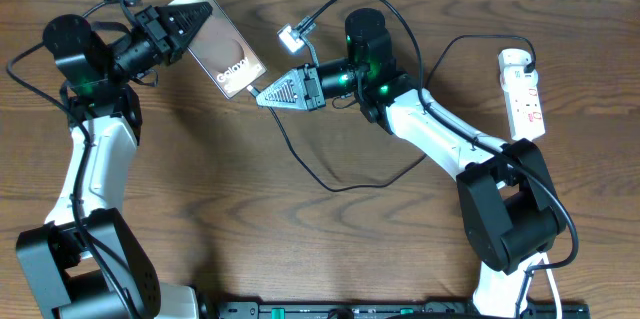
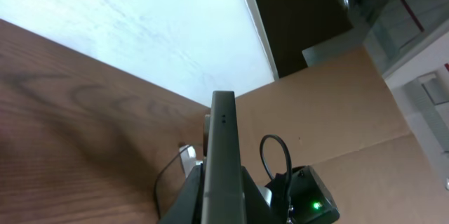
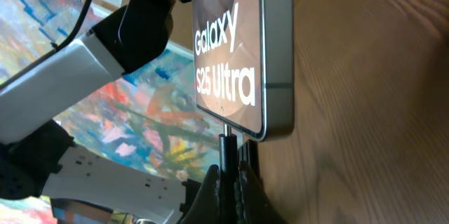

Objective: Plug charger to phone and switch on socket

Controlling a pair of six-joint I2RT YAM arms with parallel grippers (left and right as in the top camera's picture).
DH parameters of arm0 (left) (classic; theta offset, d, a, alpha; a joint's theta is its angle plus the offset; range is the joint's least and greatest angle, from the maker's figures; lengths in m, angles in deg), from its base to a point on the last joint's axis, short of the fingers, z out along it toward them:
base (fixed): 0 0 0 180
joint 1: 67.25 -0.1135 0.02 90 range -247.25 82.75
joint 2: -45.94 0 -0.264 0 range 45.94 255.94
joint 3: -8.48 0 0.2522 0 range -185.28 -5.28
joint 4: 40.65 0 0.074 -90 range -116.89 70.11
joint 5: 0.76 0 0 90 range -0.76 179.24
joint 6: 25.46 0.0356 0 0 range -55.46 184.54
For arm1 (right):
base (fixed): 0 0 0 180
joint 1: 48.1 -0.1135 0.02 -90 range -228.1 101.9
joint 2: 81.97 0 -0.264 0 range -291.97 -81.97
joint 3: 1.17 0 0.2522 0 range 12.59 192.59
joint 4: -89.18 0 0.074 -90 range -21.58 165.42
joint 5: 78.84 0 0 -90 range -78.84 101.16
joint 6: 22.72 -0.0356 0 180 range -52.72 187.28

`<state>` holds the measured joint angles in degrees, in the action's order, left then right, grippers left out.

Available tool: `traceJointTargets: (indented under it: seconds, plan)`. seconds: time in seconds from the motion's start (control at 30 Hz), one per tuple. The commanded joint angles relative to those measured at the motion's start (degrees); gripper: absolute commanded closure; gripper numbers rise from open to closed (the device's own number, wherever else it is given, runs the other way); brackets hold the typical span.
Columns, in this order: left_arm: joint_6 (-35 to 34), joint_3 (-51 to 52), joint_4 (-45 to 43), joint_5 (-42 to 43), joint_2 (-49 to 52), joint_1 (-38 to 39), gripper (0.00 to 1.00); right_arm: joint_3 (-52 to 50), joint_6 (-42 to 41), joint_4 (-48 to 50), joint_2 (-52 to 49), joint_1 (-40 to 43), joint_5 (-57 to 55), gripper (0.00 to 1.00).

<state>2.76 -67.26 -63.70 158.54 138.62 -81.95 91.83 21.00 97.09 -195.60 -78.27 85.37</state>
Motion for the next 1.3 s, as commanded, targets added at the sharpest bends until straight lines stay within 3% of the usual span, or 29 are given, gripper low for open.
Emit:
traceJointTargets:
  seconds: [0.0,0.2,0.73,1.07,1.27]
  plan:
    - [-2.89,-1.07,-2.05,3.8,-0.96,1.18,0.93,0.79,-1.95,0.9,0.07,0.2,-7.52,0.99]
    - [-8.72,-1.07,-10.58,3.28,-0.96,1.18,0.93,0.79,-3.04,1.53,0.07,0.2,-8.52,0.99]
    - [-10.36,-1.07,-10.27,3.04,-0.96,-2.05,0.93,0.76,-2.49,-0.24,0.07,1.31,-8.2,0.99]
    - [-11.63,-1.07,-10.91,6.36,-0.96,-6.54,0.93,0.79,13.25,-31.15,0.07,2.82,-24.57,0.99]
    - [-11.45,-1.07,-10.91,8.07,-0.96,-6.93,0.93,0.76,21.88,-52.57,0.07,3.63,-43.58,0.99]
